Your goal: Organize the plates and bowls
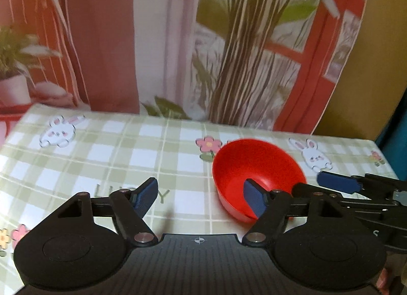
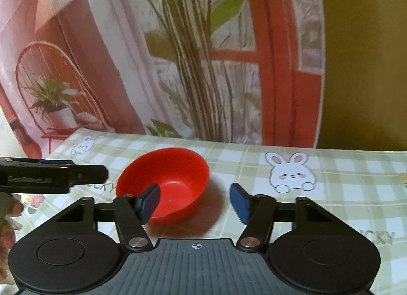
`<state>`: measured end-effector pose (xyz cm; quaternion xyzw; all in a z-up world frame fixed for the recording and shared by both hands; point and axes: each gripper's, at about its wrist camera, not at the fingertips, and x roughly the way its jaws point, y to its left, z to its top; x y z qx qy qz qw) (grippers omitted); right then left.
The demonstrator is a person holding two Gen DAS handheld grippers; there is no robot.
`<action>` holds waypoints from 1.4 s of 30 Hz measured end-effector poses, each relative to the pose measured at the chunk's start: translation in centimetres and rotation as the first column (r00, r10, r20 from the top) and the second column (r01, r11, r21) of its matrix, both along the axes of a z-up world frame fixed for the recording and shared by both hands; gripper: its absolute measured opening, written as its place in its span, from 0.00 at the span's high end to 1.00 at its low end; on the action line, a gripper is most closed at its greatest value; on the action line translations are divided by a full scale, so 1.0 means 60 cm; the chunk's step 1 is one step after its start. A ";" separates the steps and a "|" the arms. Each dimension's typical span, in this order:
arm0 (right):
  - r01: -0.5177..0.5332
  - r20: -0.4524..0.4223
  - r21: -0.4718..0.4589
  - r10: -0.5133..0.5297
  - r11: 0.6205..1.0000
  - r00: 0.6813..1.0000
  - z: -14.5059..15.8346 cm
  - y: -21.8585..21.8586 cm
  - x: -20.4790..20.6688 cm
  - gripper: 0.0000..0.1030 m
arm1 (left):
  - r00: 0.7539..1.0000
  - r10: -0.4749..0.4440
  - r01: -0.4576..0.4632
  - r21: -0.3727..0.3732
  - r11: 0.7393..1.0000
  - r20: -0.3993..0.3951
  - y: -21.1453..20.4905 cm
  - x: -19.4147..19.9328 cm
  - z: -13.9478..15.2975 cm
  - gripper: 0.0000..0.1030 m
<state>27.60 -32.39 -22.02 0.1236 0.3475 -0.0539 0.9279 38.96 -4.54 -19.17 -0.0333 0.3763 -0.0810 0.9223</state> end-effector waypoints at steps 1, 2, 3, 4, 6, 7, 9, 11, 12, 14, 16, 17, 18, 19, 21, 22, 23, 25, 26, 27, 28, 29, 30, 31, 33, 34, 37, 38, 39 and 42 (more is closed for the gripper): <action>-0.006 -0.005 0.002 0.006 1.000 1.000 -0.006 0.000 0.007 0.54 | 1.000 -0.003 0.002 -0.008 1.000 -0.018 -0.001 0.007 -0.007 0.34; -0.010 -0.013 0.005 0.010 1.000 1.000 -0.013 -0.001 0.014 0.55 | 0.999 -0.005 0.004 -0.015 1.000 -0.032 0.001 0.010 -0.012 0.36; -0.011 -0.020 0.011 0.012 1.000 1.000 -0.018 -0.001 0.020 0.58 | 0.999 -0.007 0.006 -0.021 1.000 -0.044 0.000 0.014 -0.017 0.40; -0.011 -0.024 0.019 0.011 1.000 1.000 -0.023 -0.003 0.024 0.60 | 0.998 -0.008 0.007 -0.029 1.000 -0.056 0.000 0.017 -0.021 0.44; -0.006 -0.031 0.037 0.007 0.999 1.000 -0.031 -0.006 0.030 0.64 | 0.997 -0.010 0.006 -0.049 0.999 -0.073 0.001 0.021 -0.028 0.46; -0.006 -0.034 0.044 0.007 0.999 0.999 -0.034 -0.007 0.032 0.67 | 0.997 -0.009 0.005 -0.058 0.998 -0.077 0.002 0.023 -0.030 0.47; -0.001 -0.037 0.053 0.003 0.999 0.999 -0.038 -0.010 0.034 0.70 | 0.996 -0.007 0.001 -0.066 0.998 -0.085 0.001 0.027 -0.034 0.50; 0.006 -0.040 0.065 -0.003 0.998 0.999 -0.041 -0.014 0.035 0.73 | 0.996 -0.012 0.005 -0.076 0.997 -0.092 -0.003 0.029 -0.035 0.55; 0.011 -0.037 0.076 -0.008 0.997 0.999 -0.042 -0.016 0.035 0.75 | 0.995 -0.014 0.006 -0.081 0.997 -0.097 -0.006 0.033 -0.036 0.58; 0.022 -0.035 0.097 -0.019 0.995 0.999 -0.044 -0.020 0.036 0.79 | 0.994 -0.017 0.007 -0.096 0.995 -0.107 -0.009 0.037 -0.040 0.65; 0.033 -0.036 0.115 -0.029 0.993 0.999 -0.043 -0.023 0.038 0.86 | 0.993 -0.025 0.012 -0.118 0.993 -0.112 -0.012 0.040 -0.043 0.82; 0.038 -0.036 0.121 -0.034 0.992 0.999 -0.042 -0.023 0.039 0.86 | 0.993 -0.026 0.012 -0.123 0.992 -0.114 -0.013 0.040 -0.043 0.86; 0.041 -0.035 0.125 -0.037 0.991 0.999 -0.042 -0.023 0.039 0.87 | 0.993 -0.017 0.004 -0.115 0.993 -0.114 -0.016 0.039 -0.043 0.87; 0.041 -0.034 0.129 -0.037 0.991 0.999 -0.040 -0.023 0.039 0.88 | 0.994 -0.008 -0.003 -0.102 0.995 -0.111 -0.018 0.037 -0.042 0.88; 0.044 -0.036 0.131 -0.040 0.990 0.999 -0.037 -0.022 0.040 0.89 | 0.994 -0.012 0.001 -0.100 0.995 -0.110 -0.018 0.034 -0.040 0.88; 0.050 -0.045 0.131 -0.044 0.990 0.998 -0.035 -0.021 0.040 0.90 | 0.993 -0.014 0.002 -0.106 0.994 -0.114 -0.017 0.032 -0.039 0.88; 0.054 -0.046 0.135 -0.048 0.989 0.998 -0.035 -0.023 0.039 0.91 | 0.993 -0.015 0.002 -0.112 0.994 -0.120 -0.015 0.030 -0.038 0.88; 0.069 -0.052 0.158 -0.061 0.985 0.997 -0.031 -0.026 0.035 0.91 | 0.992 -0.013 -0.001 -0.113 0.994 -0.124 -0.012 0.024 -0.033 0.88; 0.075 -0.055 0.175 -0.067 0.982 0.996 -0.029 -0.028 0.033 0.91 | 0.992 -0.013 0.000 -0.109 0.994 -0.123 -0.012 0.019 -0.029 0.88; 0.081 -0.056 0.188 -0.072 0.979 0.996 -0.027 -0.029 0.030 0.92 | 0.992 -0.014 0.001 -0.102 0.995 -0.121 -0.013 0.015 -0.025 0.88; 0.085 -0.056 0.195 -0.075 0.977 0.996 -0.024 -0.028 0.028 0.92 | 0.993 -0.014 0.003 -0.093 0.996 -0.118 -0.014 0.009 -0.020 0.88; 0.088 -0.058 0.196 -0.078 0.977 0.995 -0.021 -0.025 0.025 0.92 | 0.993 -0.014 0.004 -0.087 0.996 -0.114 -0.014 0.004 -0.016 0.88; 0.089 -0.057 0.193 -0.079 0.977 0.995 -0.016 -0.021 0.022 0.92 | 0.994 -0.014 0.005 -0.080 0.997 -0.108 -0.014 -0.001 -0.011 0.88; 0.090 -0.056 0.189 -0.080 0.978 0.995 -0.012 -0.018 0.019 0.92 | 0.995 -0.013 0.006 -0.074 0.997 -0.103 -0.013 -0.008 -0.006 0.88; 0.089 -0.052 0.187 -0.081 0.978 0.995 -0.001 -0.012 0.012 0.93 | 0.995 -0.010 0.002 -0.077 0.997 -0.100 -0.009 -0.019 0.004 0.88; 0.089 -0.049 0.189 -0.082 0.978 0.995 0.004 -0.010 0.009 0.93 | 0.995 -0.007 -0.001 -0.081 0.997 -0.100 -0.007 -0.026 0.008 0.87; 0.082 -0.040 0.180 -0.076 0.980 0.996 0.024 0.000 -0.003 0.93 | 0.996 0.000 -0.008 -0.085 0.996 -0.091 0.000 -0.048 0.023 0.87; 0.078 -0.036 0.175 -0.073 0.982 0.997 0.031 0.004 -0.008 0.93 | 0.996 0.003 -0.011 -0.084 0.996 -0.086 0.002 -0.056 0.030 0.87; 0.074 -0.032 0.172 -0.070 0.982 0.997 0.038 0.009 -0.013 0.93 | 0.997 0.006 -0.013 -0.083 0.996 -0.081 0.004 -0.063 0.036 0.87; 0.067 -0.018 0.168 -0.065 0.983 0.998 0.058 0.021 -0.028 0.93 | 0.998 0.016 -0.021 -0.079 0.997 -0.065 0.011 -0.085 0.056 0.87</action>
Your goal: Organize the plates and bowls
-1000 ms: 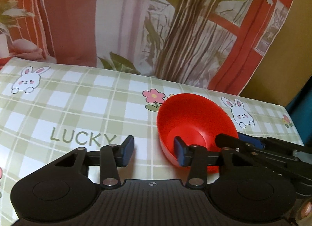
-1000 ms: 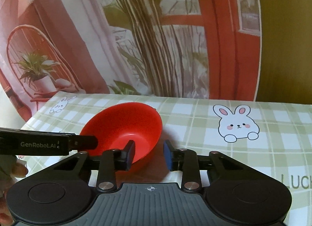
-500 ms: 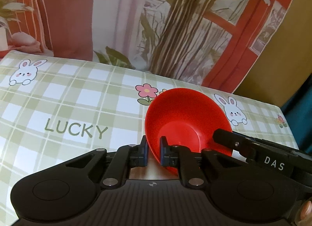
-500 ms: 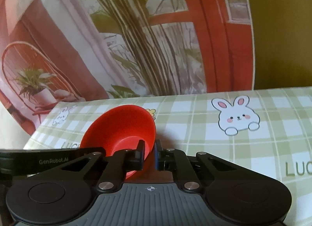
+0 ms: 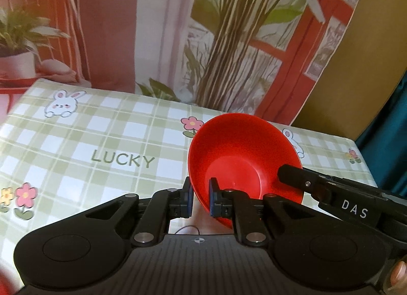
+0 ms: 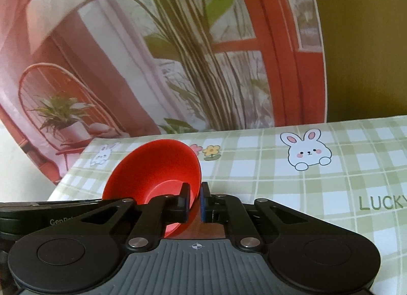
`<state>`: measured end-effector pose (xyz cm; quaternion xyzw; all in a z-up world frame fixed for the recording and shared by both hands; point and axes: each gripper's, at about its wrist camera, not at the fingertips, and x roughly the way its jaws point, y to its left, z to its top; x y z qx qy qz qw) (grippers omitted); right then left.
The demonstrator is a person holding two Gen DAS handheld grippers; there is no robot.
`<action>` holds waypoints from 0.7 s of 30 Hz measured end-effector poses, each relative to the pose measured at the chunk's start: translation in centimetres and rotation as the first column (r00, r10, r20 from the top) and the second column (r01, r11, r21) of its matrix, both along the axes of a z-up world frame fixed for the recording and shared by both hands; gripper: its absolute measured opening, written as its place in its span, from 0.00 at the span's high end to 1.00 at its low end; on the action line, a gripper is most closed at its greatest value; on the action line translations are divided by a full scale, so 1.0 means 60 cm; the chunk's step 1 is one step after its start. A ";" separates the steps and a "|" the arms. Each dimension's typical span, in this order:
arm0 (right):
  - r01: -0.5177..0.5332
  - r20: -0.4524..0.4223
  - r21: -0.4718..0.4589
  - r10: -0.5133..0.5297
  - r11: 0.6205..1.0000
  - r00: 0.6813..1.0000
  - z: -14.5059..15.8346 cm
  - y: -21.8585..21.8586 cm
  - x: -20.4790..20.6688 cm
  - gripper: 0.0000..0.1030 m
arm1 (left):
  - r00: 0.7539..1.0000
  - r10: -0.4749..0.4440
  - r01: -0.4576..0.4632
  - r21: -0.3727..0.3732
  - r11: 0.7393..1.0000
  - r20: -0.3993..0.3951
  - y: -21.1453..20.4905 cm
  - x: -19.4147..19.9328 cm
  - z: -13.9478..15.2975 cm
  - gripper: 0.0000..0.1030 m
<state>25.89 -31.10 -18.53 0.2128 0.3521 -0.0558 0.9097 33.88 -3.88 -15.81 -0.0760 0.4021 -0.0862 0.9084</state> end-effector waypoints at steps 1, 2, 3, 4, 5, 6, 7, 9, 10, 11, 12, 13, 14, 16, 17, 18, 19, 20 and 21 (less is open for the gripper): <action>0.000 0.005 0.001 0.000 1.000 1.000 0.008 0.005 -0.006 0.93 | 1.000 0.005 -0.005 0.001 1.000 0.007 0.003 -0.009 0.007 0.87; 0.000 0.010 0.002 0.000 1.000 1.000 0.014 0.009 -0.010 0.93 | 1.000 0.009 -0.009 0.001 1.000 0.013 0.006 -0.017 0.012 0.87; 0.001 0.015 0.002 -0.001 1.000 1.000 0.021 0.015 -0.015 0.93 | 1.000 0.015 -0.015 0.000 1.000 0.017 0.009 -0.024 0.017 0.87; 0.002 0.020 0.001 -0.002 1.000 1.000 0.028 0.021 -0.020 0.93 | 1.000 0.023 -0.023 -0.003 1.000 0.022 0.012 -0.034 0.022 0.88; 0.002 0.026 0.001 -0.002 1.000 1.000 0.036 0.027 -0.025 0.93 | 0.999 0.030 -0.030 -0.006 1.000 0.027 0.017 -0.043 0.027 0.88; 0.004 0.030 0.001 -0.004 1.000 1.000 0.043 0.034 -0.030 0.94 | 0.999 0.038 -0.038 -0.010 0.999 0.039 0.019 -0.048 0.030 0.88; 0.007 0.034 0.003 -0.007 1.000 0.999 0.048 0.040 -0.035 0.94 | 0.998 0.044 -0.044 -0.012 0.999 0.042 0.023 -0.057 0.035 0.88; 0.016 0.046 0.005 -0.017 1.000 0.999 0.060 0.055 -0.046 0.94 | 0.997 0.055 -0.054 -0.014 0.998 0.049 0.030 -0.074 0.042 0.88; 0.022 0.051 0.002 -0.022 1.000 0.998 0.066 0.064 -0.050 0.95 | 0.997 0.061 -0.061 -0.013 0.998 0.053 0.035 -0.084 0.046 0.88; 0.026 0.055 0.003 -0.026 1.000 0.998 0.071 0.072 -0.055 0.95 | 0.996 0.069 -0.068 -0.014 0.998 0.057 0.040 -0.093 0.050 0.88; 0.030 0.059 0.007 -0.031 1.000 0.998 0.076 0.080 -0.059 0.95 | 0.995 0.078 -0.077 -0.017 0.997 0.059 0.046 -0.102 0.053 0.88; 0.033 0.061 0.012 -0.034 0.999 0.998 0.081 0.089 -0.064 0.95 | 0.994 0.089 -0.087 -0.023 0.996 0.059 0.053 -0.111 0.056 0.88; 0.033 0.064 0.017 -0.034 0.999 0.997 0.084 0.097 -0.067 0.95 | 0.993 0.097 -0.096 -0.029 0.995 0.059 0.062 -0.119 0.058 0.88; 0.029 0.069 0.019 -0.030 0.999 0.997 0.091 0.116 -0.074 0.95 | 0.991 0.119 -0.117 -0.041 0.992 0.060 0.078 -0.135 0.062 0.88; 0.024 0.071 0.017 -0.025 1.000 0.997 0.094 0.126 -0.076 0.95 | 0.990 0.129 -0.126 -0.045 0.991 0.060 0.087 -0.144 0.064 0.88; 0.017 0.072 0.018 -0.018 1.000 0.997 0.096 0.137 -0.077 0.96 | 0.989 0.138 -0.135 -0.048 0.990 0.062 0.096 -0.152 0.066 0.88; 0.010 0.074 0.019 -0.012 1.000 0.997 0.098 0.146 -0.078 0.95 | 0.987 0.146 -0.143 -0.050 0.988 0.062 0.103 -0.160 0.067 0.88; 0.003 0.075 0.021 -0.005 1.000 0.997 0.101 0.156 -0.079 0.95 | 0.986 0.155 -0.151 -0.053 0.987 0.064 0.111 -0.168 0.068 0.88; -0.004 0.075 0.021 0.002 1.000 0.997 0.103 0.167 -0.079 0.96 | 0.984 0.165 -0.162 -0.057 0.985 0.065 0.119 -0.176 0.069 0.88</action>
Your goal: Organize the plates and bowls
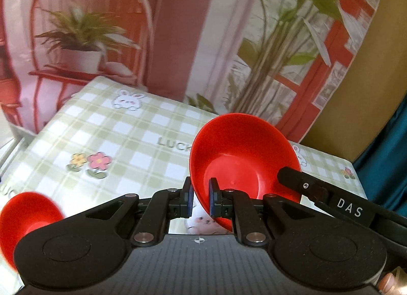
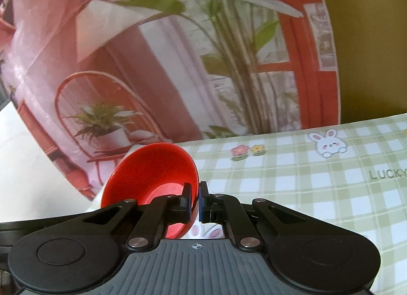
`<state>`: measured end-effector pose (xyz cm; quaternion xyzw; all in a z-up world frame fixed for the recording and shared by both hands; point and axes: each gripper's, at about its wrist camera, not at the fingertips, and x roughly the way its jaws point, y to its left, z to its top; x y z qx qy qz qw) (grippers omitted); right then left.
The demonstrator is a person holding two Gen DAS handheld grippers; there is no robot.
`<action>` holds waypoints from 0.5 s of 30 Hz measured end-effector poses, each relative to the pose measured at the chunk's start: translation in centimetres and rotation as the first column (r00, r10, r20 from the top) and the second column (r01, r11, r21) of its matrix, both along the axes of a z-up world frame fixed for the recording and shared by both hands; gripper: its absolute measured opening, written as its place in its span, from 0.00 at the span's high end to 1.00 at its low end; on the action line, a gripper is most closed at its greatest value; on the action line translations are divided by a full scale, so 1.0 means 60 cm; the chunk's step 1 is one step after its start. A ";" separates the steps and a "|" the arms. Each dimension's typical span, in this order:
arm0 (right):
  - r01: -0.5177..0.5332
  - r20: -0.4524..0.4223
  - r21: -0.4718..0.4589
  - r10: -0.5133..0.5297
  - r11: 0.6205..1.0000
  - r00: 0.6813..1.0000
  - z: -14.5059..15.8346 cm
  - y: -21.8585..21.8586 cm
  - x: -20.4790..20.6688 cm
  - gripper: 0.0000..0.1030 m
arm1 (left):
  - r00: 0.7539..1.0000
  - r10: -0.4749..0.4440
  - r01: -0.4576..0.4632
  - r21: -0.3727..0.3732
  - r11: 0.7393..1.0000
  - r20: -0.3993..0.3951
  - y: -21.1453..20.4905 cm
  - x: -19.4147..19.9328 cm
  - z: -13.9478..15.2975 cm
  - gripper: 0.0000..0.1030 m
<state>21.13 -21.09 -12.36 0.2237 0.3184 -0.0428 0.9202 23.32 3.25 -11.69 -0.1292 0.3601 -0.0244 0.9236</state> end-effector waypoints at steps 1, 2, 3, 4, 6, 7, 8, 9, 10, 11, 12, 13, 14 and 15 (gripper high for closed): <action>-0.007 0.001 0.001 0.007 1.000 1.000 0.002 0.011 -0.001 0.96 | 1.000 0.010 -0.010 -0.004 1.000 0.000 0.009 -0.008 0.001 0.88; -0.015 0.001 0.003 0.015 1.000 1.000 0.003 0.021 0.000 0.96 | 1.000 0.020 -0.020 -0.008 1.000 0.000 0.019 -0.016 0.002 0.88; -0.023 0.002 0.003 0.023 1.000 1.000 0.005 0.032 0.001 0.96 | 1.000 0.030 -0.030 -0.012 0.999 0.000 0.029 -0.023 0.002 0.88; -0.034 0.001 0.002 0.034 0.999 0.999 0.006 0.043 0.001 0.96 | 0.999 0.042 -0.042 -0.016 0.999 0.000 0.038 -0.030 0.003 0.88; -0.055 0.001 -0.001 0.055 0.998 0.998 0.009 0.066 0.003 0.96 | 0.998 0.066 -0.066 -0.022 0.998 0.002 0.059 -0.045 0.006 0.88; -0.065 0.000 -0.002 0.065 0.998 0.998 0.010 0.077 0.005 0.96 | 0.997 0.079 -0.079 -0.022 0.997 0.004 0.069 -0.053 0.008 0.88; -0.077 0.000 -0.002 0.077 0.997 0.997 0.011 0.089 0.006 0.96 | 0.996 0.091 -0.091 -0.020 0.996 0.006 0.077 -0.058 0.010 0.88; -0.089 -0.001 -0.001 0.089 0.996 0.996 0.011 0.100 0.009 0.96 | 0.995 0.104 -0.104 -0.018 0.994 0.009 0.087 -0.065 0.011 0.88; -0.101 -0.002 0.001 0.101 0.995 0.995 0.012 0.112 0.012 0.96 | 0.993 0.116 -0.116 -0.017 0.993 0.010 0.097 -0.071 0.013 0.88; -0.114 -0.004 0.003 0.114 0.993 0.993 0.012 0.124 0.015 0.96 | 0.992 0.127 -0.127 -0.018 0.992 0.010 0.106 -0.077 0.015 0.88; -0.128 -0.008 0.003 0.128 0.992 0.992 0.012 0.136 0.018 0.96 | 0.991 0.136 -0.136 -0.020 0.990 0.009 0.116 -0.082 0.016 0.88; -0.142 -0.011 0.002 0.142 0.990 0.990 0.013 0.150 0.021 0.96 | 0.989 0.149 -0.149 -0.024 0.989 0.007 0.128 -0.088 0.016 0.88; -0.155 -0.014 -0.001 0.155 0.988 0.988 0.013 0.162 0.024 0.96 | 0.987 0.160 -0.160 -0.027 0.987 0.005 0.136 -0.091 0.016 0.88; -0.168 -0.017 -0.001 0.168 0.986 0.986 0.012 0.172 0.028 0.96 | 0.985 0.171 -0.171 -0.031 0.985 0.004 0.145 -0.096 0.016 0.88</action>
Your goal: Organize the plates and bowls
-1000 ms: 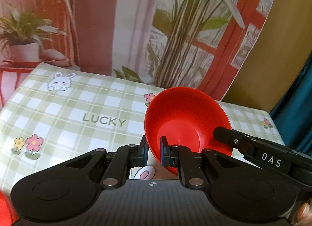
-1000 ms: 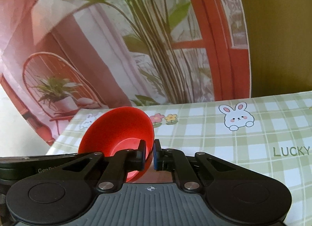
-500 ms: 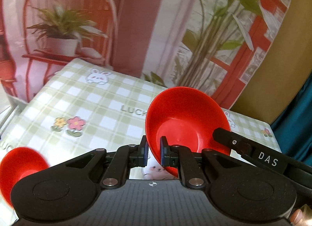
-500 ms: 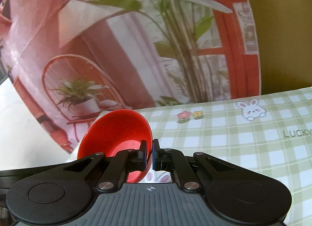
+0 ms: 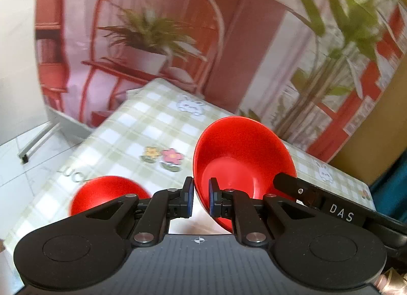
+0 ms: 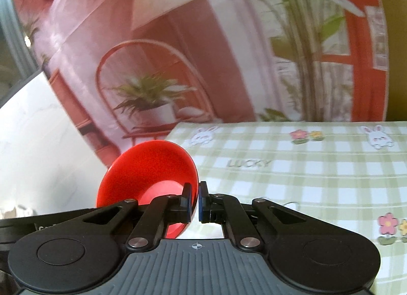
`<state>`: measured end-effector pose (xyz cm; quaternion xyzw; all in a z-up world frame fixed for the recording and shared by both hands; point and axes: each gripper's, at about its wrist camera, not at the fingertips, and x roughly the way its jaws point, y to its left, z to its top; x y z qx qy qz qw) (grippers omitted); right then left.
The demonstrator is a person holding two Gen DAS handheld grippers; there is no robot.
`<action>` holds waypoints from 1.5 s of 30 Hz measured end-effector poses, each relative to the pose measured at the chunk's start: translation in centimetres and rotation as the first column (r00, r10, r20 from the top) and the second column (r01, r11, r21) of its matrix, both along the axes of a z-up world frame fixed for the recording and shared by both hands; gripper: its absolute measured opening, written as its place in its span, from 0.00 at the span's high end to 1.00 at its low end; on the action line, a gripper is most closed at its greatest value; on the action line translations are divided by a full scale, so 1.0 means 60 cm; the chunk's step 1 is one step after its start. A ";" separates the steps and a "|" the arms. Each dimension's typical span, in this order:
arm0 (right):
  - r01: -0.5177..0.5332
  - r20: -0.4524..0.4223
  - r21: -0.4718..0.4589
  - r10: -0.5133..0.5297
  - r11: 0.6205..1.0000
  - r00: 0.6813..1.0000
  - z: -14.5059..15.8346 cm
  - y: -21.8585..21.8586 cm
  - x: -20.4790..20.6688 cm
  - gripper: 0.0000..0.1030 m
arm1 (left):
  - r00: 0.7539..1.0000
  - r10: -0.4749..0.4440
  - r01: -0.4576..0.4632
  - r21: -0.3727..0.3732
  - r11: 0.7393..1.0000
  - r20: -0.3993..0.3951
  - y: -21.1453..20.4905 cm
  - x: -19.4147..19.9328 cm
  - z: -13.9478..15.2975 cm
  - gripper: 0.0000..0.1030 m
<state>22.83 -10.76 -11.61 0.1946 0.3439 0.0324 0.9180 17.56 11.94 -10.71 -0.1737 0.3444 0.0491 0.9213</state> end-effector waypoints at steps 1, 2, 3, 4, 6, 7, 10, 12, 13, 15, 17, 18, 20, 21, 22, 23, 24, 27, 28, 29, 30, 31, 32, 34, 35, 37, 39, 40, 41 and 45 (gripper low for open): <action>-0.013 -0.004 0.000 0.013 1.000 1.000 -0.001 0.011 0.004 0.95 | 1.000 0.012 -0.012 -0.005 1.000 -0.002 0.011 -0.005 0.000 0.88; -0.028 -0.008 0.000 0.028 1.000 1.000 -0.001 0.024 0.008 0.95 | 1.000 0.023 -0.023 -0.010 1.000 -0.004 0.022 -0.011 -0.001 0.88; -0.039 -0.013 0.000 0.039 0.999 0.999 -0.003 0.035 0.012 0.95 | 0.999 0.032 -0.032 -0.014 0.999 -0.007 0.031 -0.016 -0.003 0.88; -0.051 -0.019 0.000 0.051 0.999 0.999 -0.004 0.047 0.016 0.95 | 0.999 0.042 -0.042 -0.019 0.999 -0.012 0.041 -0.021 -0.004 0.88; -0.076 -0.031 0.003 0.076 0.997 0.997 -0.008 0.069 0.023 0.95 | 0.998 0.059 -0.059 -0.019 0.998 -0.021 0.058 -0.029 -0.009 0.88; -0.088 -0.039 0.004 0.089 0.996 0.995 -0.011 0.081 0.028 0.95 | 0.997 0.068 -0.069 -0.018 0.997 -0.027 0.066 -0.032 -0.012 0.88; -0.128 -0.059 0.007 0.128 0.992 0.990 -0.019 0.110 0.041 0.95 | 0.994 0.099 -0.101 -0.027 0.995 -0.044 0.092 -0.043 -0.021 0.87; -0.156 -0.071 0.002 0.155 0.988 0.985 -0.024 0.130 0.052 0.95 | 0.991 0.118 -0.120 -0.030 0.992 -0.056 0.107 -0.048 -0.028 0.87; -0.169 -0.078 -0.001 0.168 0.986 0.983 -0.027 0.139 0.057 0.95 | 0.990 0.127 -0.129 -0.032 0.991 -0.062 0.112 -0.051 -0.031 0.87; -0.191 -0.097 -0.006 0.189 0.982 0.977 -0.034 0.157 0.068 0.95 | 0.988 0.138 -0.140 -0.031 0.990 -0.071 0.122 -0.055 -0.036 0.87; -0.208 -0.113 -0.011 0.206 0.978 0.972 -0.041 0.172 0.075 0.95 | 0.986 0.144 -0.147 -0.032 0.989 -0.083 0.133 -0.057 -0.044 0.87; -0.217 -0.121 -0.012 0.214 0.976 0.969 -0.046 0.179 0.078 0.95 | 0.985 0.146 -0.150 -0.034 0.988 -0.091 0.137 -0.058 -0.049 0.87; -0.228 -0.135 -0.014 0.224 0.974 0.965 -0.054 0.187 0.083 0.95 | 0.983 0.150 -0.155 -0.036 0.987 -0.106 0.143 -0.059 -0.057 0.87; -0.232 -0.144 -0.014 0.227 0.973 0.963 -0.060 0.191 0.085 0.95 | 0.982 0.152 -0.157 -0.036 0.987 -0.111 0.145 -0.059 -0.061 0.87; -0.234 -0.152 -0.014 0.230 0.972 0.961 -0.065 0.194 0.086 0.95 | 0.981 0.153 -0.158 -0.035 0.987 -0.116 0.147 -0.059 -0.064 0.87; -0.237 -0.160 -0.015 0.231 0.971 0.960 -0.070 0.197 0.087 0.95 | 0.981 0.153 -0.159 -0.034 0.987 -0.120 0.146 -0.060 -0.066 0.87; -0.238 -0.168 -0.014 0.233 0.971 0.958 -0.075 0.199 0.088 0.95 | 0.980 0.154 -0.159 -0.034 0.987 -0.123 0.146 -0.060 -0.069 0.87; -0.242 -0.187 -0.011 0.235 0.970 0.954 -0.086 0.201 0.091 0.95 | 0.980 0.153 -0.158 -0.033 0.987 -0.132 0.147 -0.057 -0.074 0.86; -0.242 -0.191 -0.011 0.236 0.970 0.953 -0.088 0.201 0.091 0.95 | 0.979 0.152 -0.158 -0.032 0.987 -0.135 0.146 -0.058 -0.076 0.86; -0.243 -0.194 -0.012 0.237 0.970 0.952 -0.091 0.202 0.091 0.95 | 0.979 0.152 -0.157 -0.030 0.987 -0.139 0.146 -0.057 -0.079 0.86; -0.244 -0.199 -0.013 0.236 0.970 0.951 -0.094 0.203 0.091 0.95 | 0.978 0.151 -0.157 -0.029 0.987 -0.144 0.145 -0.057 -0.081 0.86; -0.244 -0.203 -0.014 0.236 0.970 0.950 -0.097 0.204 0.091 0.95 | 0.977 0.151 -0.157 -0.028 0.987 -0.148 0.145 -0.057 -0.083 0.86; -0.244 -0.206 -0.016 0.236 0.970 0.950 -0.099 0.204 0.091 0.95 | 0.977 0.152 -0.158 -0.028 0.987 -0.150 0.146 -0.057 -0.086 0.86; -0.245 -0.213 -0.015 0.236 0.969 0.948 -0.104 0.204 0.092 0.95 | 0.976 0.152 -0.158 -0.028 0.987 -0.156 0.146 -0.057 -0.090 0.86; -0.245 -0.216 -0.014 0.236 0.969 0.947 -0.106 0.205 0.092 0.95 | 0.975 0.153 -0.160 -0.028 0.987 -0.159 0.145 -0.056 -0.092 0.86; -0.246 -0.220 -0.013 0.237 0.969 0.946 -0.109 0.206 0.091 0.95 | 0.975 0.152 -0.159 -0.027 0.987 -0.162 0.146 -0.057 -0.094 0.86; -0.246 -0.224 -0.013 0.237 0.969 0.945 -0.112 0.206 0.090 0.95 | 0.974 0.152 -0.159 -0.029 0.987 -0.165 0.146 -0.057 -0.096 0.86; -0.246 -0.225 -0.012 0.237 0.969 0.945 -0.114 0.206 0.090 0.95 | 0.974 0.152 -0.159 -0.029 0.987 -0.167 0.146 -0.057 -0.096 0.86; -0.246 -0.223 -0.013 0.237 0.969 0.946 -0.114 0.206 0.089 0.95 | 0.974 0.152 -0.159 -0.029 0.987 -0.169 0.146 -0.056 -0.097 0.86; -0.248 -0.223 -0.015 0.238 0.969 0.945 -0.116 0.206 0.090 0.95 | 0.972 0.155 -0.162 -0.027 0.986 -0.175 0.146 -0.055 -0.098 0.86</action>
